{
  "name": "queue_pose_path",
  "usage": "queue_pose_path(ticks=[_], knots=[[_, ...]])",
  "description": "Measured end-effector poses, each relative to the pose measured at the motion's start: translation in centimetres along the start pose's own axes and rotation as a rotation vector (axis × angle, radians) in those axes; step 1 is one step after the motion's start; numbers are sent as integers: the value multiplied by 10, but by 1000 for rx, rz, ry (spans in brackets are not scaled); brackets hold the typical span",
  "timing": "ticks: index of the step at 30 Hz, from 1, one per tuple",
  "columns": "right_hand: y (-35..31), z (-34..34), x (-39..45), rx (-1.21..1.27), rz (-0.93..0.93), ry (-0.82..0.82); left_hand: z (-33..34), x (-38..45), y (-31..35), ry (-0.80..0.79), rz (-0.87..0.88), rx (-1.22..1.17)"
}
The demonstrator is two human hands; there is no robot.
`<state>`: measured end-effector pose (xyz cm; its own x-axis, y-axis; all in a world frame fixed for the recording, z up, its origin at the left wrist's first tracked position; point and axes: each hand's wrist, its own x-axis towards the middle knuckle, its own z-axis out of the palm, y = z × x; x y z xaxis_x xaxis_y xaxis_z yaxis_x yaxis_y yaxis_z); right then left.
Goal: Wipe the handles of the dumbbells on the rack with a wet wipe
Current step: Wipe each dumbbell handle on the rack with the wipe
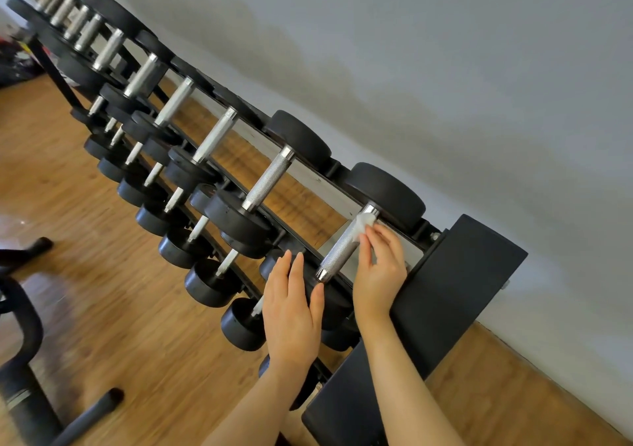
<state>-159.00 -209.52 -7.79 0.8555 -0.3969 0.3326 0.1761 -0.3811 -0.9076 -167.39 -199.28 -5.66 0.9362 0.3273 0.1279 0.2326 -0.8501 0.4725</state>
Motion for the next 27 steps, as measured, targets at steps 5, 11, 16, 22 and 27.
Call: queue_pose_path(ticks=[5,11,16,22,27], knots=[[-6,3,11,11,68,73,-1,0,-1,-10,7,21],[-4,2,-2,4,29,9,1,1,-1,-6,0,12],[-7,3,13,11,77,41,2,1,-2,-5,-5,21],[-5,2,0,-7,44,3,3,1,-1,1,-3,14],[-4,1,11,-9,65,44,3,1,-3,5,1,16]])
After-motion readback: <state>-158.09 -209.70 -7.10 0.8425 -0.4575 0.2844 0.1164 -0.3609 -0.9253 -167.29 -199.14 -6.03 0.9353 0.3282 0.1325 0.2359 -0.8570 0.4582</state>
